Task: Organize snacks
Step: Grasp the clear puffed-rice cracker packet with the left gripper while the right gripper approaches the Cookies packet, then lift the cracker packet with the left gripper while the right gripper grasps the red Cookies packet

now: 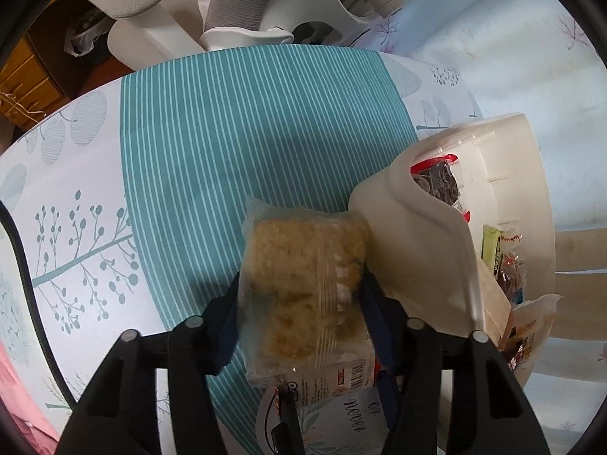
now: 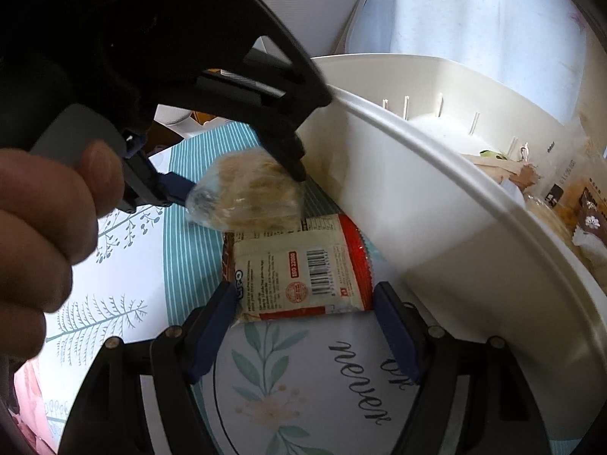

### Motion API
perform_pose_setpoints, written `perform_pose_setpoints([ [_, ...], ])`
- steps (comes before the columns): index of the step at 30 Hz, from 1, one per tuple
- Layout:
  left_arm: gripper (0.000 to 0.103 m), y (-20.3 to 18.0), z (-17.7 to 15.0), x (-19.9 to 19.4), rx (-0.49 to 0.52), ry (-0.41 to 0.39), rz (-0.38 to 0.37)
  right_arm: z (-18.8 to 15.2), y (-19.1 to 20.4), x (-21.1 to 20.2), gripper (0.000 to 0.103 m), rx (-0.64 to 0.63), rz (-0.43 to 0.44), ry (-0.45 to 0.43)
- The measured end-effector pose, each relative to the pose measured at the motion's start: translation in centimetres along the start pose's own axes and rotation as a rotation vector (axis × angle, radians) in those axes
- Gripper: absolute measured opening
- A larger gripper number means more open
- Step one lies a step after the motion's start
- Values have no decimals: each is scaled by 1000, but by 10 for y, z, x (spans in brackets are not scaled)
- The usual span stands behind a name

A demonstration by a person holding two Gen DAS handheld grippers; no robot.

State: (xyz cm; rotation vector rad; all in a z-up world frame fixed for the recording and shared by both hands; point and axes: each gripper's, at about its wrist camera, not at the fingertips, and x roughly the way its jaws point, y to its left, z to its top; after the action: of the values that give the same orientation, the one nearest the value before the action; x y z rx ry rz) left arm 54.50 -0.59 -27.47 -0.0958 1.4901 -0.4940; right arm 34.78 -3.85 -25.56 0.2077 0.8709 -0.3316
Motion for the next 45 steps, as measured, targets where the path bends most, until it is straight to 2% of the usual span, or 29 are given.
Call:
perform_pose_setpoints([
  [6, 53, 9, -4, -2, -33, 1, -26, 1, 5, 1, 73, -22, -5, 4],
  [11, 52, 20, -14, -10, -69, -10, -16, 2, 4, -1, 64, -33, 13, 12],
  [18, 52, 39, -37, -32, -130, -31, -15, 3, 4, -12, 59, -14, 56, 88],
  [23, 52, 53, -67, -54, -151, -37, -8, -5, 6, -26, 57, -21, 78, 150],
  [29, 52, 64, -106, -85, -171, -60, 1, -20, 7, -52, 54, -51, 83, 178],
  [34, 52, 63, -144, -114, -173, -85, 10, -24, 2, -78, 53, -62, 101, 164],
  [42, 52, 47, -202, -159, -134, -160, -15, -29, -14, -134, 51, -70, 111, 81],
  [43, 52, 45, -207, -163, -129, -169, -22, -27, -20, -138, 36, -72, 111, 68],
  [44, 52, 41, -215, -167, -120, -181, -31, -28, -21, -145, 28, -83, 117, 52],
  [45, 52, 38, -219, -169, -112, -190, -37, -29, -22, -149, 28, -92, 122, 46],
])
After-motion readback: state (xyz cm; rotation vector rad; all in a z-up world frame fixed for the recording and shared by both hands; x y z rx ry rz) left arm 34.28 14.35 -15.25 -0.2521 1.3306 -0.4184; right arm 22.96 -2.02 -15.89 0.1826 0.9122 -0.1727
